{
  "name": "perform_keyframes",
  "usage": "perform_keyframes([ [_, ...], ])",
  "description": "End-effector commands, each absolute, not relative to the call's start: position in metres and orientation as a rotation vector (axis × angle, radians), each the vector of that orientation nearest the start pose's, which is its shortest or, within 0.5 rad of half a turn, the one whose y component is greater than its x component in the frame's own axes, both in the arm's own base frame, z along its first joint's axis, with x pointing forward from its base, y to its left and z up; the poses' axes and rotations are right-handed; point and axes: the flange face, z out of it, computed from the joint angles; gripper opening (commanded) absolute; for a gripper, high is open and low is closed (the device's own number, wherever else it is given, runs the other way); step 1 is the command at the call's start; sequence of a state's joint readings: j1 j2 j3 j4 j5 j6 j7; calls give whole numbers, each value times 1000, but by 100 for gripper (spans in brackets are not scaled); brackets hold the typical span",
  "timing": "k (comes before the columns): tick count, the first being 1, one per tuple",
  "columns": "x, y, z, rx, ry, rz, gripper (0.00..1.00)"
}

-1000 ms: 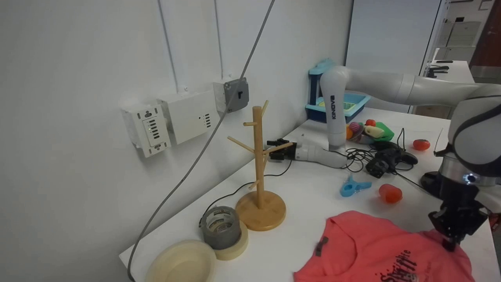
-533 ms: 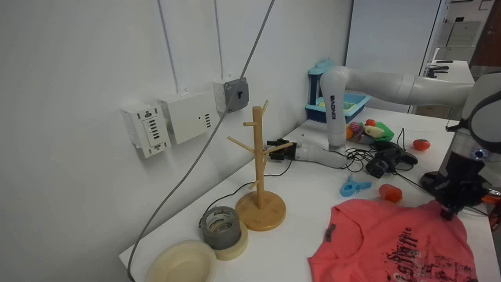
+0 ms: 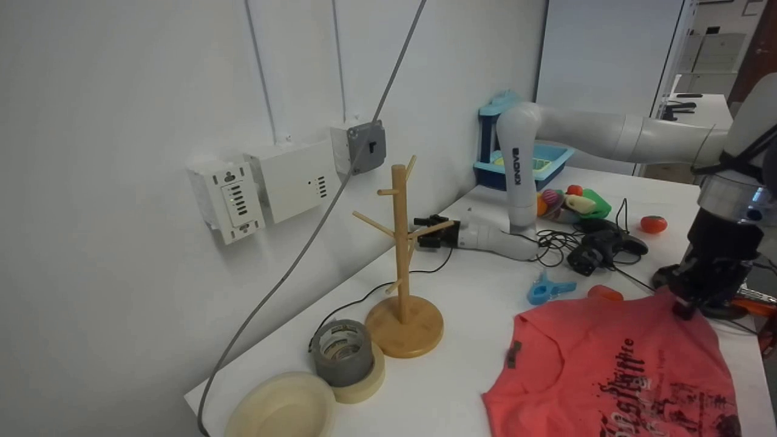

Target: Fold the peach shirt once

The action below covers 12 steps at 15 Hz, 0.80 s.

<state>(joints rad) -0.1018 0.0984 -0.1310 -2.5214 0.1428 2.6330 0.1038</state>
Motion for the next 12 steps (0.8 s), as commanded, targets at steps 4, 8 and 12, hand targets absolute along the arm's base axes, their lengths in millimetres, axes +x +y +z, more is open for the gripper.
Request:
perform_keyframes([
  [4,425,-26,276,-3080,335,-59,2],
  [8,406,17,279,-3096,143,-21,2],
  [12,386,54,268,-3101,-35,84,2],
])
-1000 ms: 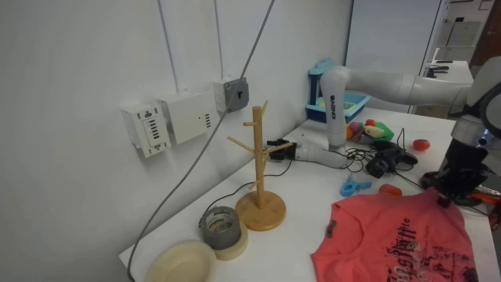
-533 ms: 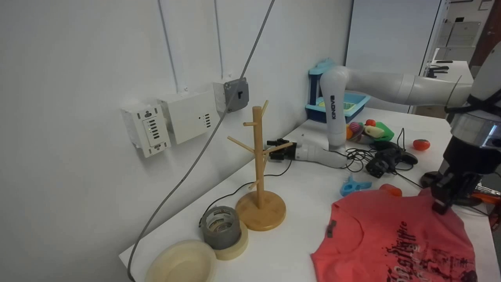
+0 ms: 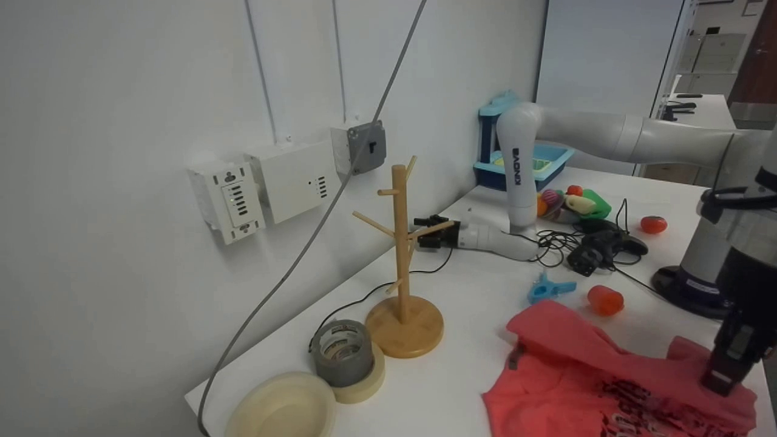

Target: Fold the peach shirt once

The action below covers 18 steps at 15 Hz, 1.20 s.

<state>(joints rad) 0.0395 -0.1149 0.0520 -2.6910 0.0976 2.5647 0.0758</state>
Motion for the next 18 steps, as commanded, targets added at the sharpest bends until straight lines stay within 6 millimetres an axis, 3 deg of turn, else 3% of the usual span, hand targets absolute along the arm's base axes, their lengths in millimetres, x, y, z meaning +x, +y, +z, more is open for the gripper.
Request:
perform_keyframes([
  [1,382,62,264,-3100,-76,113,2],
  [7,357,123,240,-3084,-310,277,2],
  [11,342,139,222,-3100,-399,393,2],
  [12,339,140,218,-3097,-407,435,32],
  [13,337,139,214,-3099,-402,463,33],
  [18,338,134,212,-3089,-374,514,70],
])
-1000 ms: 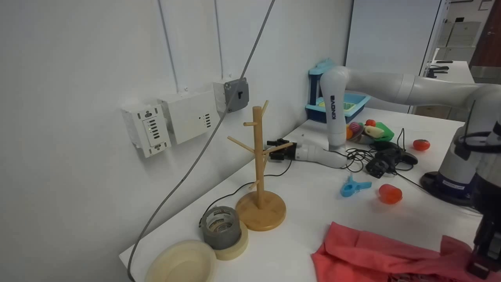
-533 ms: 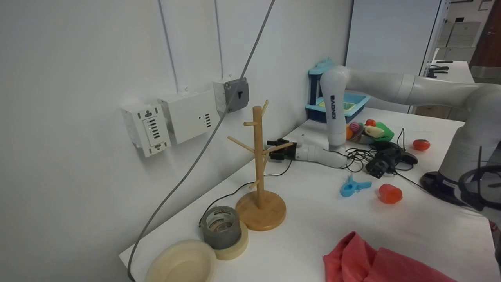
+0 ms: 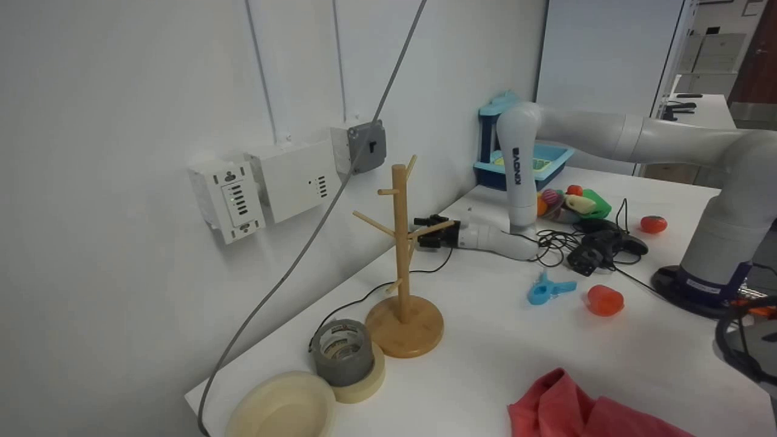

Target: Fold the peach shirt once

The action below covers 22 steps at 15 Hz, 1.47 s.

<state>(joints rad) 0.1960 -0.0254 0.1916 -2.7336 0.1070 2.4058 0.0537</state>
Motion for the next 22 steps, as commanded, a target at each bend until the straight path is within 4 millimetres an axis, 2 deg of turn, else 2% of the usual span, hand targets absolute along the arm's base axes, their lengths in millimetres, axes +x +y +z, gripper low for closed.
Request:
perform_keyframes([
  [1,338,133,213,-3087,-372,513,77],
  [4,342,131,221,-3085,-370,491,99],
  [5,344,130,225,-3087,-367,472,100],
  [11,359,121,264,-3093,-323,295,100],
  [16,367,116,311,-3088,-304,103,100],
  [22,367,114,365,-3077,-288,-115,100],
])
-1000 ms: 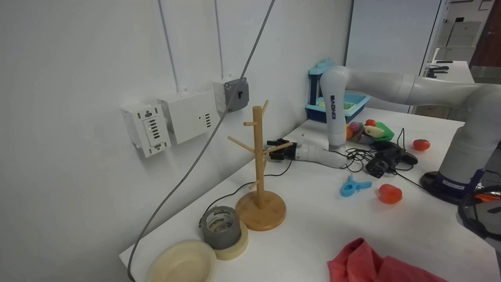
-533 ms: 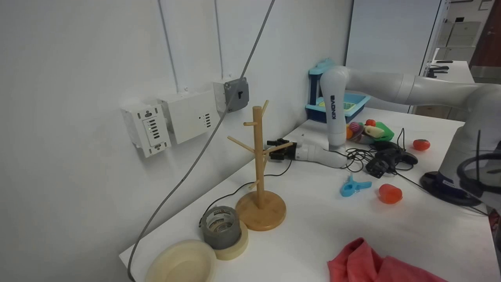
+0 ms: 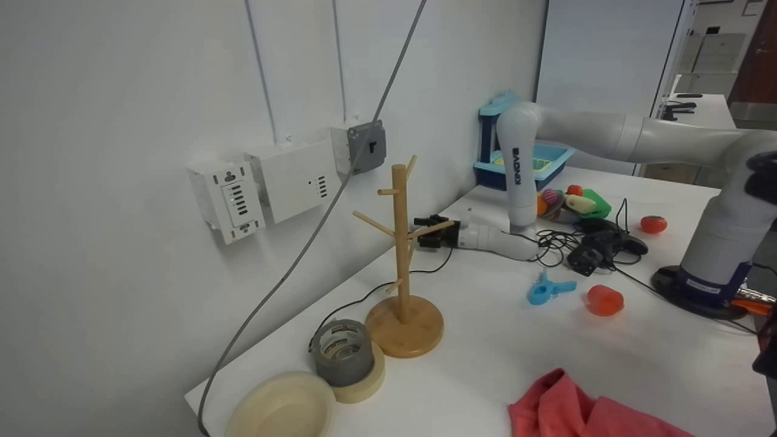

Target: Fold the peach shirt once

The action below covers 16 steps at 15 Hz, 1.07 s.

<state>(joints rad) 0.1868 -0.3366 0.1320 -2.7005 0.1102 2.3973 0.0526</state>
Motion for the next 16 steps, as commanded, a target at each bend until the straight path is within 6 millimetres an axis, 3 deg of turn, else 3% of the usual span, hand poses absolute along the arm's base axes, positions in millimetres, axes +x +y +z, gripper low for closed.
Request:
perform_keyframes([
  [1,366,115,374,-3074,-277,-143,100],
  [8,360,114,407,-3054,-267,-271,100],
  [12,354,111,411,-3047,-261,-266,100],
  [13,364,118,405,-3062,-271,-277,100],
  [16,362,116,407,-3062,-266,-271,100],
])
